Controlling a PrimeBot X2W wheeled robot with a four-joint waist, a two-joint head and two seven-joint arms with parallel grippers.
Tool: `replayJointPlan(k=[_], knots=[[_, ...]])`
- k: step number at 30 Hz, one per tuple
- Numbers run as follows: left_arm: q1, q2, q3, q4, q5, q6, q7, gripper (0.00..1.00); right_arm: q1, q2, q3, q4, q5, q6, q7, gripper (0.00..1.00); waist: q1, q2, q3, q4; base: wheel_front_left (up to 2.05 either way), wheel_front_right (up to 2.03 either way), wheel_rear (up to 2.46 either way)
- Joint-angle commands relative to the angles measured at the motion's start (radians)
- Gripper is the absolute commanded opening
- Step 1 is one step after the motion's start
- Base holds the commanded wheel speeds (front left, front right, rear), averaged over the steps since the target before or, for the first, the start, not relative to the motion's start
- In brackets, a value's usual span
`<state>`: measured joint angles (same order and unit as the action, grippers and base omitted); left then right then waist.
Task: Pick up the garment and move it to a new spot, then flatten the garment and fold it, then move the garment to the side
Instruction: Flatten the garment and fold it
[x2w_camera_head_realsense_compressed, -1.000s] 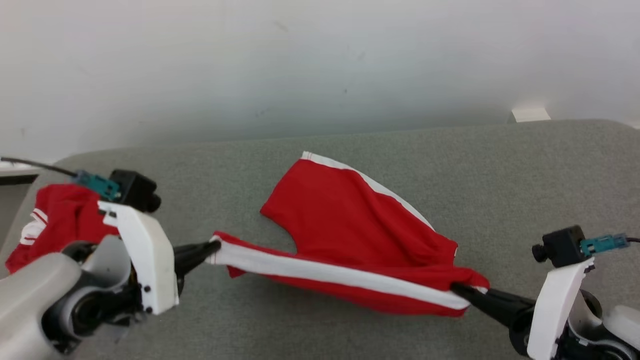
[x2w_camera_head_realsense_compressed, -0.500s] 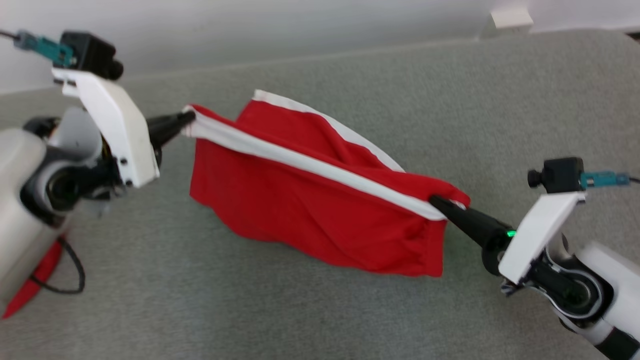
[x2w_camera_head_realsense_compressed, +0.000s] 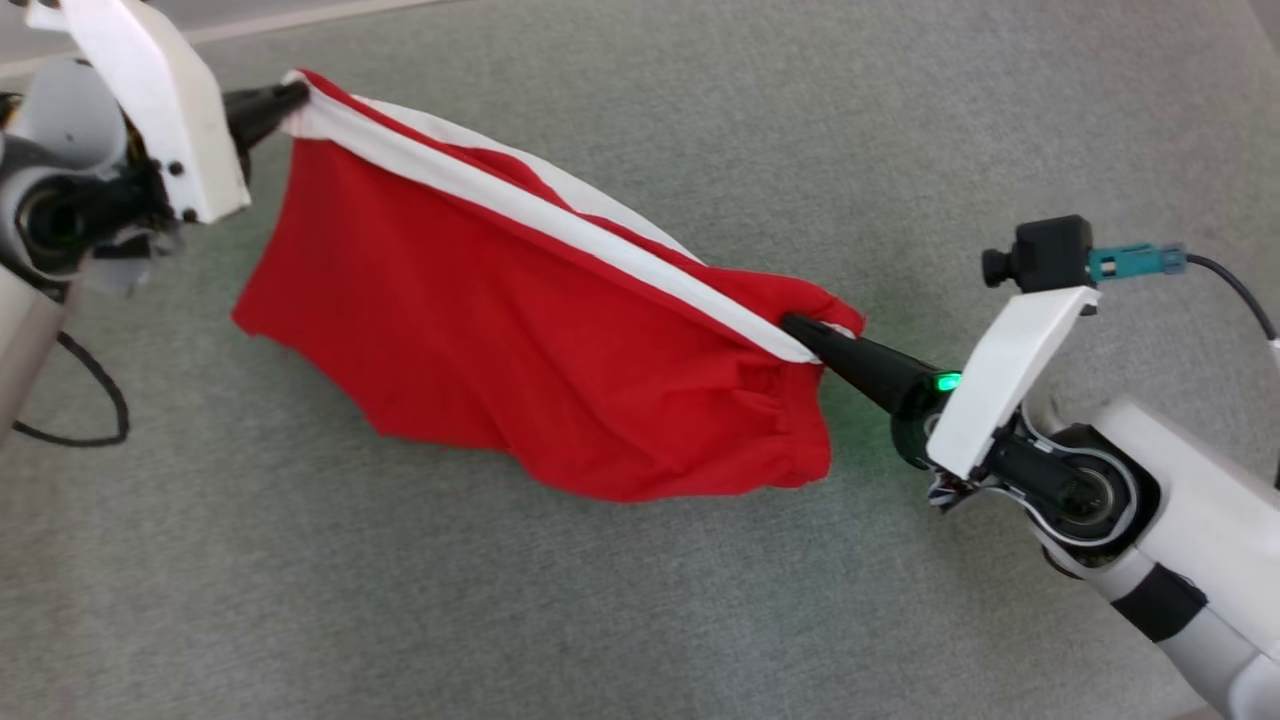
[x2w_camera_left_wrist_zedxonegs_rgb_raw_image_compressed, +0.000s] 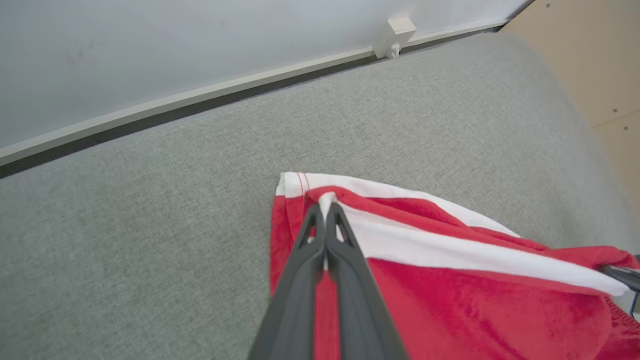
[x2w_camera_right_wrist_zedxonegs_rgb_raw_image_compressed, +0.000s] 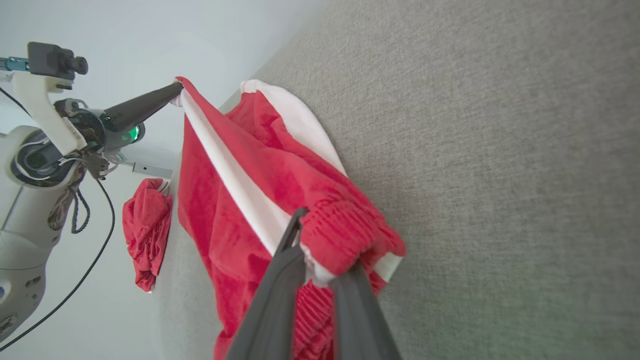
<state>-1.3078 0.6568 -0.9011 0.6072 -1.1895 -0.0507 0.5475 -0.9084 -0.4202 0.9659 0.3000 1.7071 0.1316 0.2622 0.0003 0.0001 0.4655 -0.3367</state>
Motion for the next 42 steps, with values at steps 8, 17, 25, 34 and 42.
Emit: replayJointPlan(k=[8, 17, 25, 34, 42], knots=[[-0.029, -0.024, 0.003, 0.142, 0.01, -0.029, -0.023, 0.4, -0.013, 0.056, -0.01, 0.037, -0.006, -0.002, 0.01, 1.0, -0.0003, -0.0001, 0.025, -0.031, 0.0, 0.0, 0.0], [-0.002, -0.057, -0.014, 0.183, -0.015, -0.072, -0.039, 1.0, 0.034, 0.033, -0.043, 0.037, 0.007, -0.002, 0.013, 1.0, -0.0003, -0.0001, -0.053, -0.016, 0.0, 0.0, 0.0], [0.038, 0.017, -0.14, 0.102, 0.046, -0.08, 0.023, 1.0, 0.144, -0.038, -0.091, -0.021, 0.014, -0.002, -0.038, 1.0, -0.0003, -0.0001, -0.107, -0.033, 0.0, 0.0, 0.0], [0.082, 0.123, -0.224, 0.049, 0.001, -0.081, 0.128, 1.0, 0.266, -0.094, -0.149, -0.117, 0.011, -0.002, -0.109, 1.0, -0.0003, -0.0001, -0.084, -0.111, 0.0, 0.0, 0.0], [0.128, 0.123, -0.232, 0.056, -0.085, -0.081, 0.192, 1.0, 0.341, -0.096, -0.175, -0.146, 0.013, -0.002, -0.147, 1.0, -0.0003, -0.0001, -0.074, -0.16, 0.0, 0.0, 0.0]])
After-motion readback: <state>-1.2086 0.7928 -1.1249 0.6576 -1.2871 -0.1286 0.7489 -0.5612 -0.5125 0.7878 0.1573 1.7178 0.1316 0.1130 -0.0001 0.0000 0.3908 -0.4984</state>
